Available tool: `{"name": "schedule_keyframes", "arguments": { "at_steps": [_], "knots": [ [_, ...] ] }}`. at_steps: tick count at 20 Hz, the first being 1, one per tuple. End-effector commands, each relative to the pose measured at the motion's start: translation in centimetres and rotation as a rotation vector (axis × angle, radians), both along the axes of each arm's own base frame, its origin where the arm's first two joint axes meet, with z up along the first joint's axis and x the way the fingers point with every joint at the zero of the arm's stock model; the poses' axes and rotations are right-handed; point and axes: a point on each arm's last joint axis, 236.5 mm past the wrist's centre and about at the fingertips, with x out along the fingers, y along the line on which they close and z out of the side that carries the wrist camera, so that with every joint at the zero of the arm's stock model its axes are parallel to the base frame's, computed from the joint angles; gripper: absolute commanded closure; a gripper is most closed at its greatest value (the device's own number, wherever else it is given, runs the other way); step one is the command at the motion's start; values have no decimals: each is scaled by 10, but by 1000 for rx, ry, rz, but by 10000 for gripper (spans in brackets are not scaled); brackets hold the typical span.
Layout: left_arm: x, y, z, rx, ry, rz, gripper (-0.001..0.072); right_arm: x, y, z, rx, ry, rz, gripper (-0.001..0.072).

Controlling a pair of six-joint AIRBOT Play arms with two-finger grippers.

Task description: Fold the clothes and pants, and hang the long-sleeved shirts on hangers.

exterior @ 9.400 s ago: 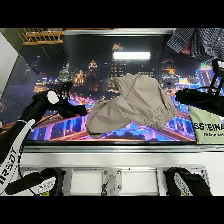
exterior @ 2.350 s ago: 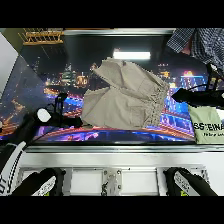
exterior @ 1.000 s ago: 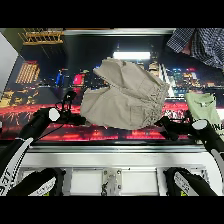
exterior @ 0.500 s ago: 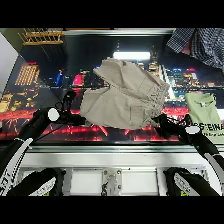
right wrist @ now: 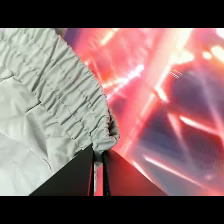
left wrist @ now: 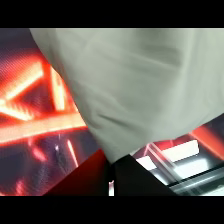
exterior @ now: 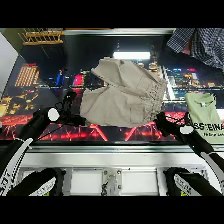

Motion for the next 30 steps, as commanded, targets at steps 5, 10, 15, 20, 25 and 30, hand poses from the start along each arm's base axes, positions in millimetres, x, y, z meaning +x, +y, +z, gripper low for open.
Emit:
{"name": "schedule_keyframes", "arguments": {
  "at_steps": [5,10,15,20,25,30],
  "knots": [
    [14,18,23,38,-67,6,702,29,-1,42,-214,-131,270,691],
    [68,67,228,103,-533,79,702,65,-16,228,-639,-349,613,691],
    [4,56,456,-7,-1079,81,702,11,-4,412,-791,-607,655,691],
    [-94,42,555,-220,-1324,52,702,-69,3,467,-793,-695,611,691],
    [-90,25,578,-299,-1329,15,702,-105,6,462,-702,-651,567,691],
    [50,-14,500,-179,-1073,14,702,-69,24,393,-493,-365,699,691]
  ]
}}
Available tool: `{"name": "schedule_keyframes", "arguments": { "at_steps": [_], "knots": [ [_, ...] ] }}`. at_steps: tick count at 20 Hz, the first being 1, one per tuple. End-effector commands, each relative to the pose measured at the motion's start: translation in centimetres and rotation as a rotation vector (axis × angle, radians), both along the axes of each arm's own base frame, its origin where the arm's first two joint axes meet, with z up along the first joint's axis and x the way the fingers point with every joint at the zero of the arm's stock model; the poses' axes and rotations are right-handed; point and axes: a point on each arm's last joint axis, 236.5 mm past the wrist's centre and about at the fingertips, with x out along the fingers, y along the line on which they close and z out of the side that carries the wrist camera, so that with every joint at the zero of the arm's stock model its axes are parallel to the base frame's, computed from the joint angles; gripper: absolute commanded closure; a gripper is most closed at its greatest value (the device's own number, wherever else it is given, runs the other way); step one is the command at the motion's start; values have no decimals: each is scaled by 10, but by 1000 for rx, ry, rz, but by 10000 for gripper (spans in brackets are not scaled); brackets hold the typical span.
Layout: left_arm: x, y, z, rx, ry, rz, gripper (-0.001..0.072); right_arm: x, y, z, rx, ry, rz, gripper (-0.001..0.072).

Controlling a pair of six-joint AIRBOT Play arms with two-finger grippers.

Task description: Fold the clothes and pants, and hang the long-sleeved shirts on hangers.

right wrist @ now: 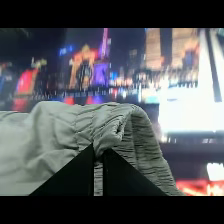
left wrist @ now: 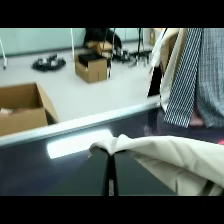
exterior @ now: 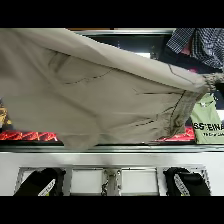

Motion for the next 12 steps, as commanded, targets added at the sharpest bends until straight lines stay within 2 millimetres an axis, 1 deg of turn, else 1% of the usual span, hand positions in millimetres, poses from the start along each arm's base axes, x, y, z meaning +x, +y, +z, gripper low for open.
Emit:
{"name": "schedule_keyframes", "arguments": {
  "at_steps": [1,2,3,4,5,6,7,8,9,11,12],
  "knots": [
    [107,-23,-71,45,212,38,702,26,17,-59,62,290,65,691],
    [143,-26,-101,51,289,57,702,45,17,-78,47,350,80,691],
    [176,-30,-132,62,363,68,702,65,17,-102,47,424,83,691],
    [211,-36,-167,69,438,69,702,86,17,-124,33,470,96,691],
    [235,-45,-193,69,487,54,702,110,16,-149,38,517,91,691],
    [258,-50,-214,69,516,44,702,134,12,-173,38,543,71,691],
    [278,-53,-233,79,531,41,702,155,9,-192,43,554,52,691],
    [291,-56,-250,75,546,40,702,175,6,-210,48,553,30,691],
    [299,-55,-264,72,557,48,702,189,5,-223,53,549,16,691],
    [306,-47,-290,67,587,68,702,209,3,-240,59,534,-4,691],
    [305,-40,-301,69,609,79,702,217,2,-242,47,509,4,691]
  ]
}}
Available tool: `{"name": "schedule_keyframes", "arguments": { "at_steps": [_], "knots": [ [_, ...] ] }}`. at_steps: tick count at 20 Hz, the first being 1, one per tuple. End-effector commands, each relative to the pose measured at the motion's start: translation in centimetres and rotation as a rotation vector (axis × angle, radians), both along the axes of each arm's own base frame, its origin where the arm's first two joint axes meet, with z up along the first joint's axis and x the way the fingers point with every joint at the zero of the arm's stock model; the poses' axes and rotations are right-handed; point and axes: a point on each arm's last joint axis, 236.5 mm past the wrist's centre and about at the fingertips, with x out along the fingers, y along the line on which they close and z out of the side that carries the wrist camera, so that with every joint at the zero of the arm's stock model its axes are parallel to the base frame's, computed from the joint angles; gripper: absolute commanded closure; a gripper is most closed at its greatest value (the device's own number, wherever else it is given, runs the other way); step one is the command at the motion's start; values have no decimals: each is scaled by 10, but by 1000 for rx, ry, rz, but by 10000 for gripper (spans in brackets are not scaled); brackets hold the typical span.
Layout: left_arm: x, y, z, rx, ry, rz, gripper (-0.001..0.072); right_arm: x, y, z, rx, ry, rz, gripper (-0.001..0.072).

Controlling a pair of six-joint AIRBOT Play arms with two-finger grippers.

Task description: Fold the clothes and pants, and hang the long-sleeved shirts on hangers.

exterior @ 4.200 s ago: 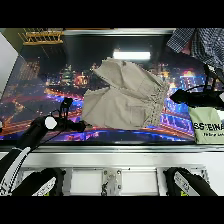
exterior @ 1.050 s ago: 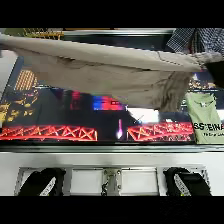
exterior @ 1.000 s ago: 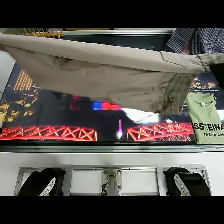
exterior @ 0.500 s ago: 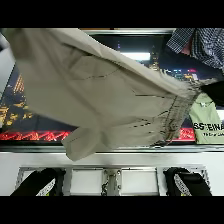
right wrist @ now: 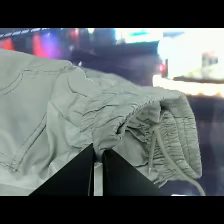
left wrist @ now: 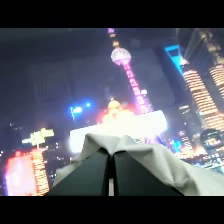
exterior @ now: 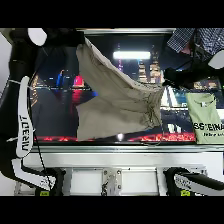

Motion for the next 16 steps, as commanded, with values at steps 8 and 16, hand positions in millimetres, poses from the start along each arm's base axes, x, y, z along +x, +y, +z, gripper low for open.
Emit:
{"name": "schedule_keyframes", "arguments": {
  "at_steps": [8,16],
  "knots": [
    [-36,44,-21,38,160,32,702,9,-19,-26,-158,-37,121,692],
    [-185,49,-162,120,474,-21,702,-68,-31,-128,-211,134,111,691]
  ]
}}
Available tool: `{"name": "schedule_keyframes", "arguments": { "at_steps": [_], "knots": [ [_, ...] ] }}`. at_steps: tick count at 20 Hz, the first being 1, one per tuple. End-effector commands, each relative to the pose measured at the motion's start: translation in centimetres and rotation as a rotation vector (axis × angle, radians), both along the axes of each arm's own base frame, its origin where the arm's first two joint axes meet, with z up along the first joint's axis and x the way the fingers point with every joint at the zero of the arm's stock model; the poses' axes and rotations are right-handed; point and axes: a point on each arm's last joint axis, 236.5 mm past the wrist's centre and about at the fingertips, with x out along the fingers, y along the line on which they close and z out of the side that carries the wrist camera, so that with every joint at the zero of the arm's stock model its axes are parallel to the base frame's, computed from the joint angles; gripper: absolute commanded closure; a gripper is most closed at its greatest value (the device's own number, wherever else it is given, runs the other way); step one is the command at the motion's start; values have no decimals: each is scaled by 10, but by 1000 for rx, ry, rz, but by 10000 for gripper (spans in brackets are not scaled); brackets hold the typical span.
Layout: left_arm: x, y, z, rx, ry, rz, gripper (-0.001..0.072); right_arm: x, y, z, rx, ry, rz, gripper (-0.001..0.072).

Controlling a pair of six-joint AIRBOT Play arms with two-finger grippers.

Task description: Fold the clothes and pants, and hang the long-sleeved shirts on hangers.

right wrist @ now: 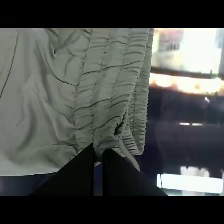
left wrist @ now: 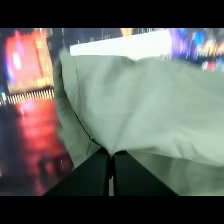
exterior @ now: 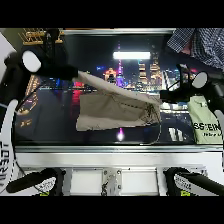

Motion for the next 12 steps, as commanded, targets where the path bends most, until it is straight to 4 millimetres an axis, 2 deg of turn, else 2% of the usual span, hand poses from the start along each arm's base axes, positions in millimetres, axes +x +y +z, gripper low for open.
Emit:
{"name": "schedule_keyframes", "arguments": {
  "at_steps": [1,3,5,8,12],
  "knots": [
    [-82,6,-85,39,174,-26,702,-24,-3,-48,-14,39,-15,691],
    [-128,9,-128,60,261,-42,702,-31,-3,-70,-10,48,-31,691],
    [-160,10,-160,71,302,-52,702,-40,2,-84,15,73,-45,691],
    [-181,10,-183,71,301,-55,702,-54,7,-100,27,119,-44,690],
    [-194,11,-193,74,311,-60,702,-60,14,-106,28,142,-27,689]
  ]
}}
